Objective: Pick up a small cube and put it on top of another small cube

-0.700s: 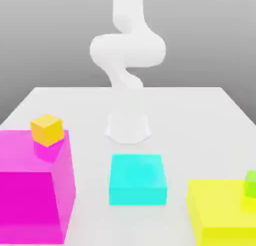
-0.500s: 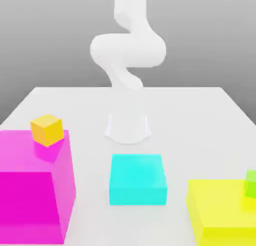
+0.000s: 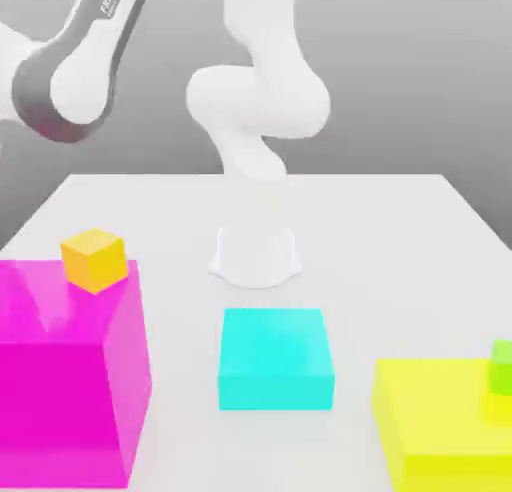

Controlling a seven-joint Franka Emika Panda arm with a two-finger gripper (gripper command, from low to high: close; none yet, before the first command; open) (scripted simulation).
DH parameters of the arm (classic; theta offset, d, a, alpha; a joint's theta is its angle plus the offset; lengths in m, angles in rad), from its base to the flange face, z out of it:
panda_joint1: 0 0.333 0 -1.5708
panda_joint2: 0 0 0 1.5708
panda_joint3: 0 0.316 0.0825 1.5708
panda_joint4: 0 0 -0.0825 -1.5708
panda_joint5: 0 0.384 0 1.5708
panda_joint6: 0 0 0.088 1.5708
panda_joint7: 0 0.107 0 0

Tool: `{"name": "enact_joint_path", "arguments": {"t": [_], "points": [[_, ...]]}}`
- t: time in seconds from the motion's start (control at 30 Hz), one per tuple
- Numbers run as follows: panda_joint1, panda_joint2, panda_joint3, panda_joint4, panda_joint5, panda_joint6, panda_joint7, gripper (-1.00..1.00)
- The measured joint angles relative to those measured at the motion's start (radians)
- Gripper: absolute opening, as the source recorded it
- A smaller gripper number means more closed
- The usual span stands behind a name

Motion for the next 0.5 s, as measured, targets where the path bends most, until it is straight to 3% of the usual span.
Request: {"name": "enact_joint_path", "arguments": {"t": [0.3, 0.5], "points": [[-0.037, 0.125, -0.017, -0.152, 0.119, 0.159, 0.279, 0.00], [-0.191, 0.320, 0.184, -0.114, 0.323, 0.314, 0.148, 0.00]]}}
